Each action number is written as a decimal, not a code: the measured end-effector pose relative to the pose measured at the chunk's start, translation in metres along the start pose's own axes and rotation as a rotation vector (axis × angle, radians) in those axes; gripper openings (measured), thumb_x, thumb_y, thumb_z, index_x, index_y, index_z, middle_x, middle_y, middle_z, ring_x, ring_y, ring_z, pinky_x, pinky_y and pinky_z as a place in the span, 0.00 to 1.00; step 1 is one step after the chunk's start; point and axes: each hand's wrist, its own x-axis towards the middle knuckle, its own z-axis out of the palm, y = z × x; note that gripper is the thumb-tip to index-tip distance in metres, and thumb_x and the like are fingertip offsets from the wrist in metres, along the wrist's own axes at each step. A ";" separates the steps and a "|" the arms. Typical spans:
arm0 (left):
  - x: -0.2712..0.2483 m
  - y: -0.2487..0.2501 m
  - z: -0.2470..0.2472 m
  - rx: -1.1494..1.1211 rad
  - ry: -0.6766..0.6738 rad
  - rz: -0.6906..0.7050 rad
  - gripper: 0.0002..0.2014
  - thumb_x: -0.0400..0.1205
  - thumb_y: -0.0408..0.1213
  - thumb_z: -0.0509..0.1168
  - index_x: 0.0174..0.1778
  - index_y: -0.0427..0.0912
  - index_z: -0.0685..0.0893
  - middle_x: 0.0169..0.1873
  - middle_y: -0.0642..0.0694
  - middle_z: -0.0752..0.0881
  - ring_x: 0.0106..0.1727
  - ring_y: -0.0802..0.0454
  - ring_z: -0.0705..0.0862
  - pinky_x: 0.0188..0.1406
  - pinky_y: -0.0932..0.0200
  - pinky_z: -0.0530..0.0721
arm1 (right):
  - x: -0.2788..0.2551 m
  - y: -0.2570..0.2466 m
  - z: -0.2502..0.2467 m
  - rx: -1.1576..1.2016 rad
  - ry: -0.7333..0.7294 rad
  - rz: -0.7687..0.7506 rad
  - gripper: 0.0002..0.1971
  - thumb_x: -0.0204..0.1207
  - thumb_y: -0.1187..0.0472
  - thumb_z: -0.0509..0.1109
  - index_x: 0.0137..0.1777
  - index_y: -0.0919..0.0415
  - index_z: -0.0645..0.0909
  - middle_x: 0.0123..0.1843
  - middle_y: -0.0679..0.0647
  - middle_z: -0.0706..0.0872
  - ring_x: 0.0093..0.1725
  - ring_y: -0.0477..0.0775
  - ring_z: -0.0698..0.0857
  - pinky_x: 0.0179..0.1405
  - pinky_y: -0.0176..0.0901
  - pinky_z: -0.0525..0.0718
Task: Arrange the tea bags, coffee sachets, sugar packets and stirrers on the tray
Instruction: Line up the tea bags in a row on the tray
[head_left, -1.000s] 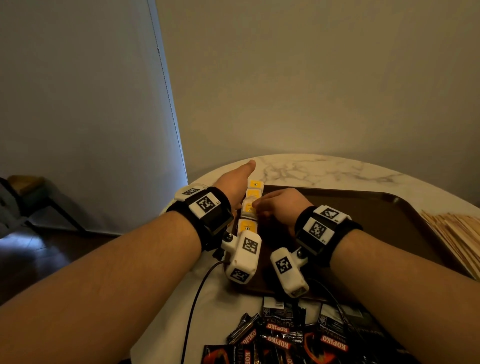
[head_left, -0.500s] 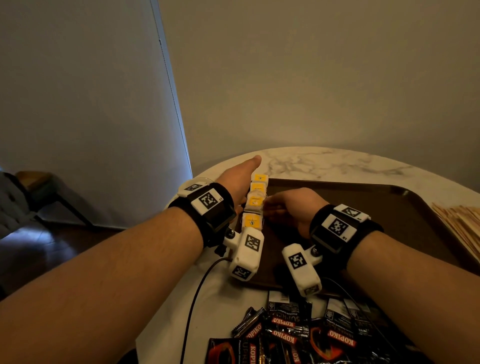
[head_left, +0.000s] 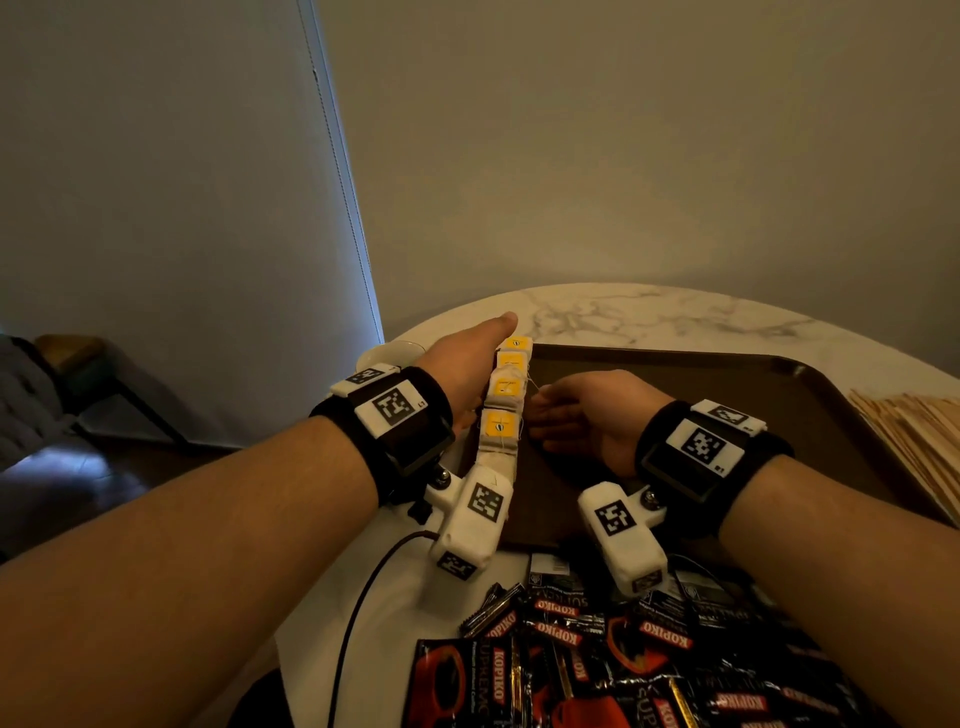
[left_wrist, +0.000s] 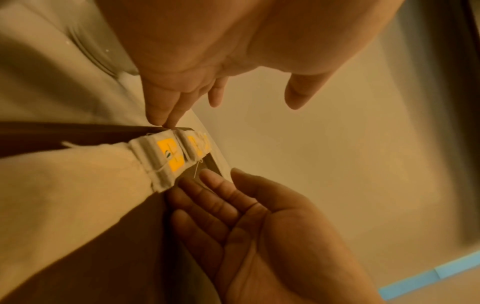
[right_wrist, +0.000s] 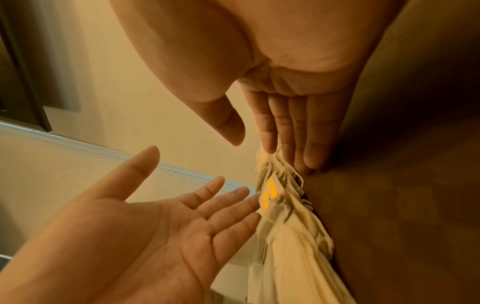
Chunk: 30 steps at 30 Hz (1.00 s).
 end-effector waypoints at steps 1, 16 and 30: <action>-0.002 -0.002 -0.001 0.016 0.013 -0.002 0.16 0.89 0.55 0.63 0.41 0.50 0.73 0.36 0.50 0.75 0.35 0.52 0.74 0.61 0.47 0.78 | -0.004 0.001 0.000 -0.011 -0.011 0.006 0.10 0.85 0.61 0.69 0.58 0.65 0.87 0.54 0.63 0.93 0.56 0.62 0.92 0.62 0.57 0.89; -0.039 -0.023 -0.010 0.077 0.016 0.007 0.14 0.88 0.51 0.66 0.39 0.51 0.75 0.36 0.52 0.77 0.37 0.52 0.77 0.69 0.44 0.79 | -0.039 0.019 0.010 -0.076 -0.059 0.022 0.11 0.86 0.59 0.69 0.60 0.66 0.86 0.53 0.64 0.94 0.56 0.64 0.92 0.61 0.58 0.89; -0.041 -0.032 -0.013 0.071 -0.014 0.049 0.11 0.90 0.49 0.65 0.46 0.46 0.79 0.39 0.52 0.80 0.36 0.55 0.79 0.43 0.56 0.81 | -0.049 0.026 0.015 -0.061 -0.087 0.036 0.13 0.86 0.58 0.69 0.61 0.67 0.86 0.57 0.65 0.92 0.60 0.64 0.91 0.67 0.59 0.87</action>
